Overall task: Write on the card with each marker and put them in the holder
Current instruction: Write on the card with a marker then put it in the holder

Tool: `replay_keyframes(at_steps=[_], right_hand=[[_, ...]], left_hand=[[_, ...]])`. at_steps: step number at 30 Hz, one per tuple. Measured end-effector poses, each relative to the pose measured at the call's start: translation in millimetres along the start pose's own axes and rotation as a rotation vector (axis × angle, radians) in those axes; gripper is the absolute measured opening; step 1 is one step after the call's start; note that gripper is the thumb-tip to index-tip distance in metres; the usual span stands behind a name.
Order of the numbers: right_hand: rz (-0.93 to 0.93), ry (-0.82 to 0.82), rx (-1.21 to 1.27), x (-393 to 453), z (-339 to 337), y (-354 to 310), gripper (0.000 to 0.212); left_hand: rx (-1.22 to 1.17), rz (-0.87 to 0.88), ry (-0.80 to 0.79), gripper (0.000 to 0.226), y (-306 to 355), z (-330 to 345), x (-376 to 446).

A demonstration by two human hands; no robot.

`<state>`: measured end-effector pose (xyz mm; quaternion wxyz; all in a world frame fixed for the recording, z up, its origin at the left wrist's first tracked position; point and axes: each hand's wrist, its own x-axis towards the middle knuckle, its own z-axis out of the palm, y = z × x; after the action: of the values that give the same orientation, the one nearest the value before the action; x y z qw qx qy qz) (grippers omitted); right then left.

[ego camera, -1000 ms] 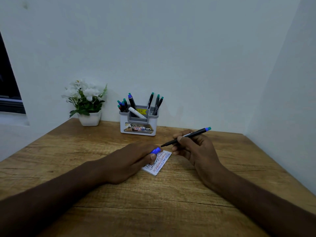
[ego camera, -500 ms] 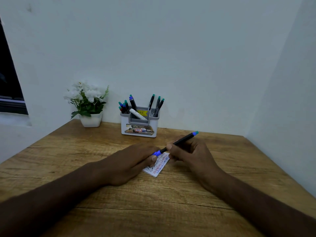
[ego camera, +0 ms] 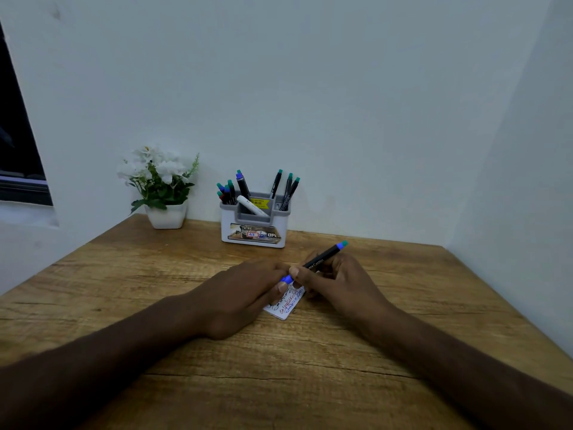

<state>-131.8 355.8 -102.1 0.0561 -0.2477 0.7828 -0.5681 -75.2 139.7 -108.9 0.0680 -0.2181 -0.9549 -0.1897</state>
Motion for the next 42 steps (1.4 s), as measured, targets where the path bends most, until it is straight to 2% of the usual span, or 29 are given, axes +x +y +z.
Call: replay_keyframes(at_steps=[5, 8, 10, 12, 14, 18, 20, 24, 29, 32, 36, 42], right_hand=[[-0.034, 0.088, -0.033, -3.4, 4.7, -3.5, 0.030], [-0.113, 0.181, 0.029, -8.5, 1.6, -4.1, 0.037], [-0.178, 0.205, -0.006, -12.6, -3.1, -4.3, 0.033], [-0.251, 0.168, -0.245, -17.9, -6.5, -3.7, 0.021], [-0.345, 0.071, -0.485, -22.5, -5.7, -3.5, 0.018], [-0.443, -0.172, -0.775, -27.1, 2.2, -1.3, 0.041], [-0.460, -0.232, -0.874, -28.0, 3.5, -4.1, 0.050], [-0.469, -0.241, -0.840, -28.9, 3.3, -6.5, 0.046], [-0.447, -0.225, -0.807, -28.0, 3.7, -3.5, 0.041], [-0.425, -0.231, -0.794, -25.8, 2.4, -2.0, 0.043], [-0.425, -0.239, -0.785, -25.0, 0.8, 0.6, 0.045], [-0.421, -0.233, -0.779, -23.6, -0.7, 3.3, 0.044]], left_hand=[[0.001, -0.008, 0.045, 0.035, 0.3, 0.5, 1.7], [-0.047, -0.009, 0.117, 0.041, -0.4, 0.2, 2.2], [-0.106, -0.005, 0.162, 0.039, -2.1, -1.2, 1.0], [-0.208, -0.018, 0.195, 0.031, -4.5, -2.7, -0.1], [-0.305, -0.043, 0.235, 0.026, -7.0, -5.2, -0.2], [-0.420, -0.067, 0.354, 0.028, -10.5, -5.4, 2.4], [-0.434, -0.107, 0.453, 0.025, -12.8, -4.5, 3.7], [-0.380, -0.229, 0.621, 0.018, -14.9, -11.7, 12.4], [-0.170, -0.274, 0.736, 0.010, -5.2, -45.9, 43.7], [-0.137, -0.274, 0.781, 0.015, -9.3, -72.3, 74.5], [0.019, -0.303, 0.776, 0.016, -22.2, -90.6, 113.5], [0.122, -0.426, 0.552, 0.022, -28.4, -77.8, 137.5]])
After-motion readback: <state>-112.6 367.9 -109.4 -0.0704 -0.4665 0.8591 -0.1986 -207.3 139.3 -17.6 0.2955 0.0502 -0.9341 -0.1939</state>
